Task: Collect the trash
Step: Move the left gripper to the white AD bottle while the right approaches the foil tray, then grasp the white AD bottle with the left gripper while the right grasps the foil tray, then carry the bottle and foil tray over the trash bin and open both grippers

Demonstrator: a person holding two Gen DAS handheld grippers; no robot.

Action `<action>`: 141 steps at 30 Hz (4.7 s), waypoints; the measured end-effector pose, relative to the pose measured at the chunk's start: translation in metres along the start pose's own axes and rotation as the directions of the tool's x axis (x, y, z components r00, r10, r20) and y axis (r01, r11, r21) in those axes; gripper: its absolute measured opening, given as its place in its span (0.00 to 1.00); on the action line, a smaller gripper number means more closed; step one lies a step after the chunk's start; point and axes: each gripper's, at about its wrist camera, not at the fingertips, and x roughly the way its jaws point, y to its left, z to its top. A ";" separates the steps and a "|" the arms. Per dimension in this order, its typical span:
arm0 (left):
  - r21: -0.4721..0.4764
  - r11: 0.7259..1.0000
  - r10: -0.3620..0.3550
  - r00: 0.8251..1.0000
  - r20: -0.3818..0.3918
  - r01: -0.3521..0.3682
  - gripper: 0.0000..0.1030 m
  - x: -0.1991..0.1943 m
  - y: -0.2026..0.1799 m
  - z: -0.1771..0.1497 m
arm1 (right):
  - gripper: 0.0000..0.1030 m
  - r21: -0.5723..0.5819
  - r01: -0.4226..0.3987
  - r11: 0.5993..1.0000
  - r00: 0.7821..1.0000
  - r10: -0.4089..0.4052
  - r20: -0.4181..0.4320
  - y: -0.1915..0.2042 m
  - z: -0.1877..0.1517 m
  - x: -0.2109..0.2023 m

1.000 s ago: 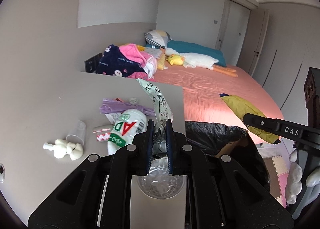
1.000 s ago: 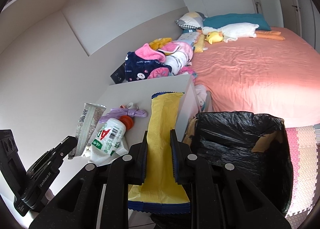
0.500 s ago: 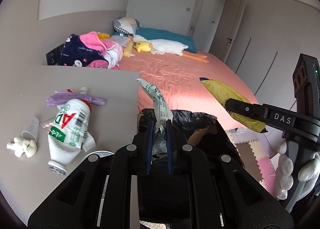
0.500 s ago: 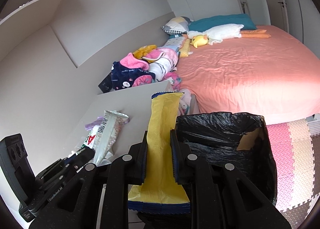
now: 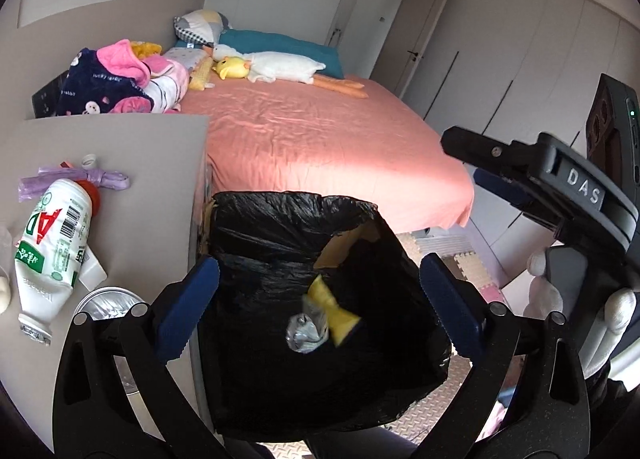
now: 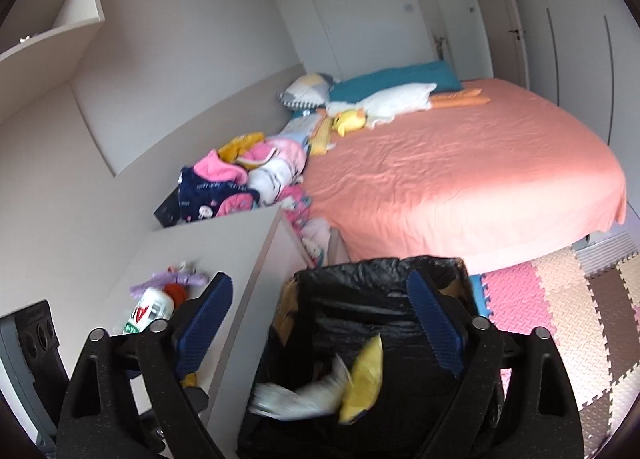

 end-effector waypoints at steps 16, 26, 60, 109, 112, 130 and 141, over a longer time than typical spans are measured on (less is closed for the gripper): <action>-0.056 0.997 0.055 0.998 0.019 -0.054 0.94 -0.022 0.032 -0.005 | 0.97 0.007 -0.024 1.000 1.000 0.024 -0.012 0.015 -0.007 0.011; -0.087 0.989 0.124 0.992 0.034 -0.121 0.94 -0.043 0.061 -0.013 | 0.97 -0.059 -0.107 0.993 0.993 0.104 -0.052 0.050 -0.021 0.026; -0.330 0.918 0.230 0.973 -0.004 -0.219 0.90 -0.041 0.193 -0.018 | 0.97 -0.264 -0.365 0.893 0.895 0.258 -0.364 0.135 -0.109 0.106; -0.282 0.958 0.080 0.994 0.070 -0.058 0.29 -0.035 0.154 0.002 | 0.10 -0.092 -0.380 0.920 0.885 0.332 -0.327 0.098 -0.075 0.093; -0.267 0.962 0.068 0.995 0.071 -0.047 0.29 -0.032 0.145 0.004 | 0.10 -0.088 -0.361 0.929 0.898 0.320 -0.303 0.088 -0.069 0.085; -0.193 0.980 -0.030 0.998 0.050 0.039 0.29 -0.001 0.091 0.016 | 0.10 -0.041 -0.257 0.966 0.950 0.244 -0.195 0.029 -0.038 0.053; -0.143 0.987 -0.078 0.997 0.018 0.079 0.29 0.019 0.066 0.024 | 0.10 0.005 -0.182 0.983 0.973 0.181 -0.147 -0.007 -0.024 0.042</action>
